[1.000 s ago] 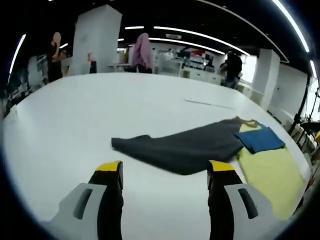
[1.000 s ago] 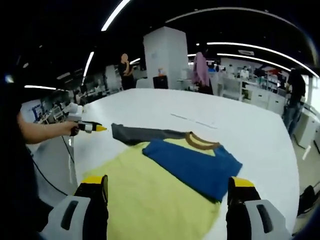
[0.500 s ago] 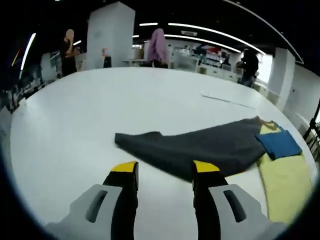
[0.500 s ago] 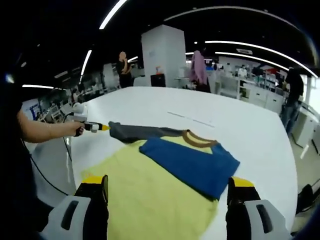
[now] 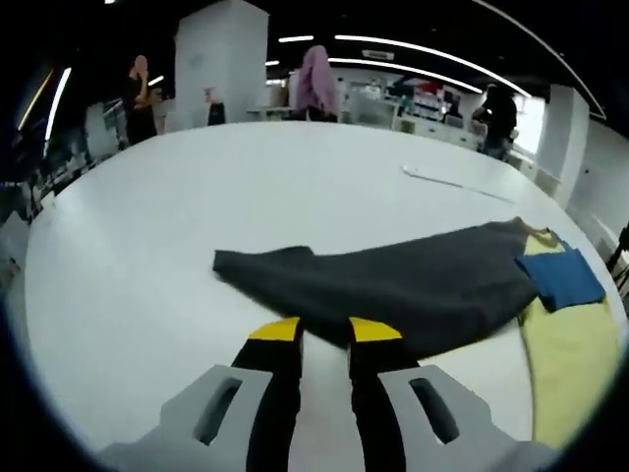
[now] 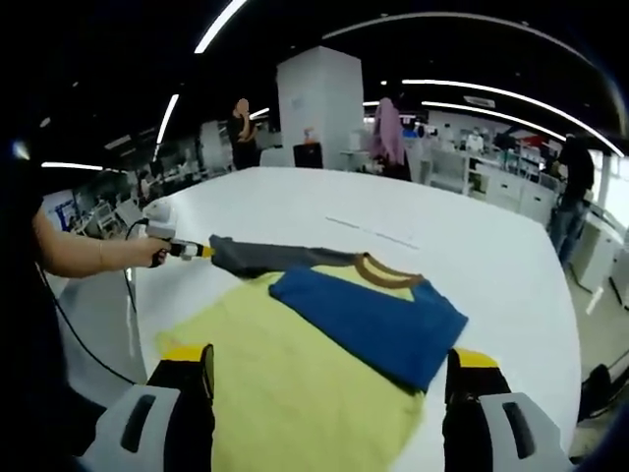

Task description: Fold the garment on the visible template until the final outline fits inside the template.

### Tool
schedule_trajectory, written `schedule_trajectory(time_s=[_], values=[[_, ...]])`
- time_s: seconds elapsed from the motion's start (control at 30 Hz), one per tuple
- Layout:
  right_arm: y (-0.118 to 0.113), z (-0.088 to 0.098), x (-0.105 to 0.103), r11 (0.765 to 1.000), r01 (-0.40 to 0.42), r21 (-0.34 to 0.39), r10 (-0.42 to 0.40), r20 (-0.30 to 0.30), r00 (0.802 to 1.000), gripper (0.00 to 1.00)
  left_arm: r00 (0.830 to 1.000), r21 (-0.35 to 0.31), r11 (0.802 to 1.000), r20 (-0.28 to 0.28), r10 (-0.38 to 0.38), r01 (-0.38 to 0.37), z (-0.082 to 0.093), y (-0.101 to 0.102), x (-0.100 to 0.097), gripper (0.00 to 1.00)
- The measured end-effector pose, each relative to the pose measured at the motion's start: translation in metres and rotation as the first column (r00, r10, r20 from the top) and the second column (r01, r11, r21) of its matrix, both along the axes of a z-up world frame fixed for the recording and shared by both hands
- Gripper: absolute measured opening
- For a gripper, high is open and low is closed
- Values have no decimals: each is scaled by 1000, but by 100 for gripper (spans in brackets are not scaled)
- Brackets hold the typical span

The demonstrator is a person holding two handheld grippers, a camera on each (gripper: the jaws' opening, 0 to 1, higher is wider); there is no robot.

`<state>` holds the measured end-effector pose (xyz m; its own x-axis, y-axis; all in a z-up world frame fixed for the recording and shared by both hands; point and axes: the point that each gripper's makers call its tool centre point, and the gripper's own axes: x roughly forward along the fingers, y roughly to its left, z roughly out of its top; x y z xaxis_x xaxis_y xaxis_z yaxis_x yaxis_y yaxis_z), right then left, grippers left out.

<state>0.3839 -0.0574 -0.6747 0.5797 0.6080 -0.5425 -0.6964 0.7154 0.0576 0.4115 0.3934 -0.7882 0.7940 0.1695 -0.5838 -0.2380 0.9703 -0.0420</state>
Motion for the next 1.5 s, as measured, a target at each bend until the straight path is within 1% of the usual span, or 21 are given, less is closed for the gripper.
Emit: schedule_trajectory(time_s=[0.07, 0.1, 0.17, 0.33, 0.4, 0.47, 0.6, 0.7, 0.83, 1.03, 1.1, 1.2, 1.23, 1.37, 1.5], values=[[-1, 0, 0, 1000, 0, -4, 0, 4, 1000, 97, 1000, -5, 1000, -23, 15, -15, -4, 0, -3, 10], [-1, 0, 0, 1000, 1, -3, -1, 3, 1000, 97, 999, -27, 999, 4, 41, -41, -3, 0, -1, 9], [-1, 0, 0, 1000, 1, -4, -1, 3, 1000, 97, 999, -29, 998, -6, 51, -51, -4, 2, -2, 8], [0, 1, -1, 1000, -3, -5, 3, 12, 1000, 97, 999, -26, 998, -16, 52, -53, -3, 3, 0, 6], [0, 2, -1, 1000, -4, -2, 4, 15, 1000, 97, 998, -34, 998, -19, 60, -60, -4, 4, 0, 4], [1, 2, -1, 1000, -4, 0, 4, 17, 1000, 97, 998, -57, 996, -14, 67, -68, -4, 3, 1, 1], [-1, 2, -1, 1000, 3, 1, -3, 18, 1000, 97, 997, -61, 996, -18, 69, -70, -3, 3, 2, 0], [-2, 3, -1, 1000, 9, 0, -9, 21, 1000, 97, 997, -78, 994, 5, 75, -74, 1, 3, 3, 0], [-5, 3, -1, 1000, 15, 0, -15, 23, 1000, 97, 997, -101, 992, 25, 73, -70, 13, 0, 3, 0], [-4, 5, -1, 1000, 19, 4, -19, 28, 999, 97, 995, -95, 995, 93, 43, -34, 39, -6, 13, 0], [-4, 4, -1, 1000, 18, 5, -19, 27, 999, 97, 994, -99, 995, 106, 34, -23, 48, -10, 16, 0], [-4, 4, -2, 1000, 20, -1, -20, 33, 999, 98, 989, -94, 996, 145, 23, -10, 61, -15, 22, 0], [-4, 4, -1, 1000, 21, -1, -21, 35, 999, 98, 988, -77, 997, 156, 15, -3, 66, -16, 24, 0], [-3, 6, -2, 1000, 21, 6, -22, 38, 999, 98, 983, -83, 996, 185, -6, 22, 81, -27, 31, 0], [-3, 6, -4, 1000, 20, 11, -20, 38, 999, 99, 977, -78, 996, 209, -31, 48, 92, -37, 37, 0]])
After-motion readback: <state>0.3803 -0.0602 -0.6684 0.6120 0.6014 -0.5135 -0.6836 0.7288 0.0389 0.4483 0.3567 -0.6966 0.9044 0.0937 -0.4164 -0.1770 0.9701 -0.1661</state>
